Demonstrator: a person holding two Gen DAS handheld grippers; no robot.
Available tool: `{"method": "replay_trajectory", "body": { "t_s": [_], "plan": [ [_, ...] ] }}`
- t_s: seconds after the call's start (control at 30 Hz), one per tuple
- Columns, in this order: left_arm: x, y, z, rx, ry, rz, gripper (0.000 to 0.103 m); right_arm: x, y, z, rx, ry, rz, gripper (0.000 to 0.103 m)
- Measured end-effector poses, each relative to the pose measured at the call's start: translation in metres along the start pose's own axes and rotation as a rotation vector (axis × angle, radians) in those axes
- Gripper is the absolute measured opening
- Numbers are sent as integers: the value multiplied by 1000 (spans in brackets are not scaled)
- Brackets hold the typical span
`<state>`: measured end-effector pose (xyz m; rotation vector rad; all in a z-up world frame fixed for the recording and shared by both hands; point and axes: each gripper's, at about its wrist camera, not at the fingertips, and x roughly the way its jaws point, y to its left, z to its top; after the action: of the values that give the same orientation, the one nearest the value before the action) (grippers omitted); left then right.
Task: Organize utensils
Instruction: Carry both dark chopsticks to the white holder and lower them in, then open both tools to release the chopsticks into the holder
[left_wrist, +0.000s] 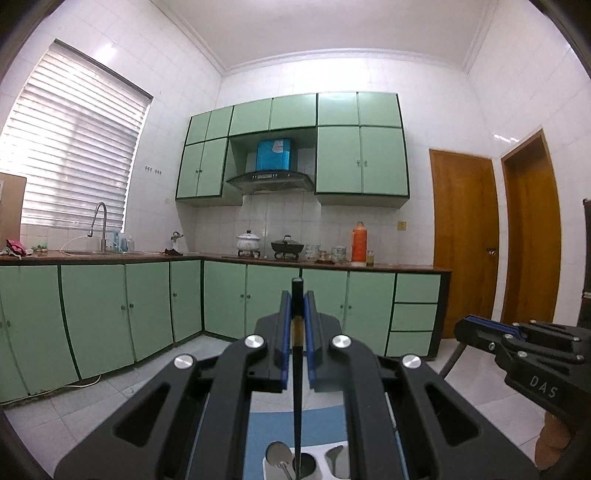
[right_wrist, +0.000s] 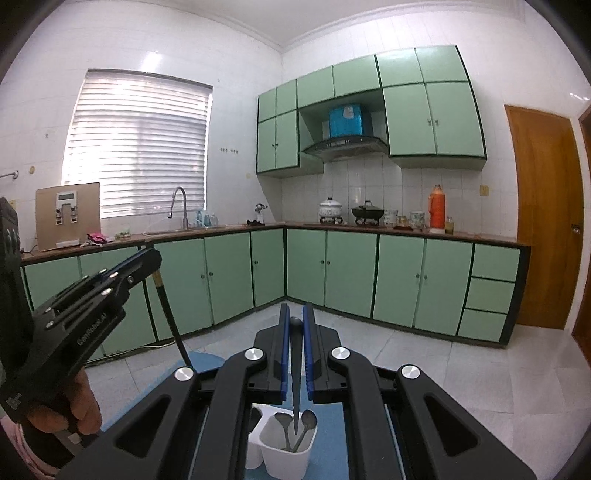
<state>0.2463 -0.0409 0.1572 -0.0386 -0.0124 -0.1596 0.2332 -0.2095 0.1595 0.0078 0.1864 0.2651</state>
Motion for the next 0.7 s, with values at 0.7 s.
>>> {"method": "replay_trajectory", "body": {
  "t_s": [0.7],
  "plan": [
    [76, 46, -86, -34, 208, 43, 6, 93, -20, -69, 71, 199, 35, 7]
  ]
}}
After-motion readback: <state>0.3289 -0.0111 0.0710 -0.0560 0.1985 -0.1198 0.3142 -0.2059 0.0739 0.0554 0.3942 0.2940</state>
